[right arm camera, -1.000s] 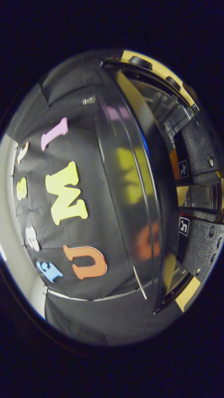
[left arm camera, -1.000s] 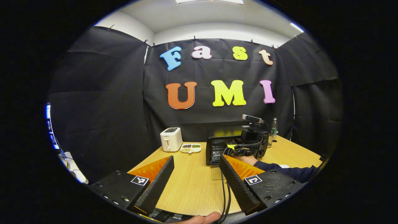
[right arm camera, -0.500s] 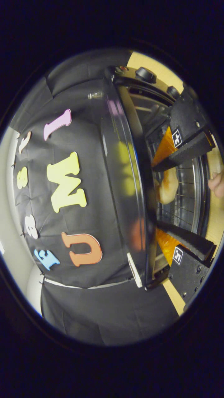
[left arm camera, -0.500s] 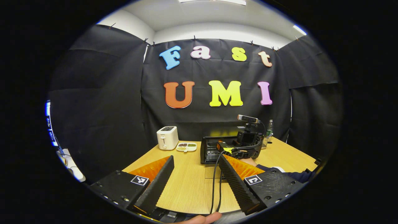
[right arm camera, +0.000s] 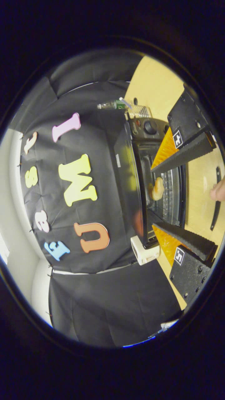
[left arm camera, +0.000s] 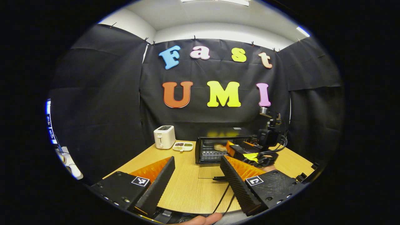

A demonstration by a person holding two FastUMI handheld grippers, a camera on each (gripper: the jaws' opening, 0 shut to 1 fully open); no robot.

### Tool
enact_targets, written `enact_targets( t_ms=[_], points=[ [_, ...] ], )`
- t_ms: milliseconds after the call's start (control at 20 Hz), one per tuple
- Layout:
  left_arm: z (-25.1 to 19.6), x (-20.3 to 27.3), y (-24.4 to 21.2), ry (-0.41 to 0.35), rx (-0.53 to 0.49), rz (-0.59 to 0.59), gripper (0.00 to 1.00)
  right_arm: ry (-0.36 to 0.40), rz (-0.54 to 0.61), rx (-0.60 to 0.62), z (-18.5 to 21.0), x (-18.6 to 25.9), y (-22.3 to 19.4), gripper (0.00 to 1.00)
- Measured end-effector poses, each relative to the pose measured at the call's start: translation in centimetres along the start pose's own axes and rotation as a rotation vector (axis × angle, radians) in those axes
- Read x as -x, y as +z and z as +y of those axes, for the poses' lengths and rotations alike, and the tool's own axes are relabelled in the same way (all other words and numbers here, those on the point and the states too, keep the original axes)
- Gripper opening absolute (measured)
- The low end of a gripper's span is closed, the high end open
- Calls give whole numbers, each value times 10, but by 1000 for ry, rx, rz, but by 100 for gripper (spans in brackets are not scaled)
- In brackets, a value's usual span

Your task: Open the electric oven with the left hand, put the food in, and close the electric oven.

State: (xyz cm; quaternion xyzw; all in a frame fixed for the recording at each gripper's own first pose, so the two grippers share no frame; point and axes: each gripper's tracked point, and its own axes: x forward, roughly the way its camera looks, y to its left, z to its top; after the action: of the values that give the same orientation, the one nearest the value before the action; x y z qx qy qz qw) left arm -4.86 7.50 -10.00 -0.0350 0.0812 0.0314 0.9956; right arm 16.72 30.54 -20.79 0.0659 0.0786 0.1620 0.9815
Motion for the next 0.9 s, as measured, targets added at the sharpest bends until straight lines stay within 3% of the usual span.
enact_targets(
  t_ms=[300, 500, 700, 750, 900],
  points=[
    [-28, -29, -14, -39, 0, 60, 96, -46, -99, 16, -42, 106, 86, 94],
    [-51, -56, -45, -65, 1, 160, 96, -77, -183, 25, -74, 170, 153, 94],
    [-82, -82, -89, -111, -7, 279, 100, -132, -205, 119, -113, 226, 184, 95],
    [-90, -88, -100, -120, -14, 305, 96, -141, -216, 135, -118, 237, 191, 95],
    [-108, -99, -131, -141, -28, 382, 96, -185, -230, 166, -136, 269, 197, 95]
  ],
)
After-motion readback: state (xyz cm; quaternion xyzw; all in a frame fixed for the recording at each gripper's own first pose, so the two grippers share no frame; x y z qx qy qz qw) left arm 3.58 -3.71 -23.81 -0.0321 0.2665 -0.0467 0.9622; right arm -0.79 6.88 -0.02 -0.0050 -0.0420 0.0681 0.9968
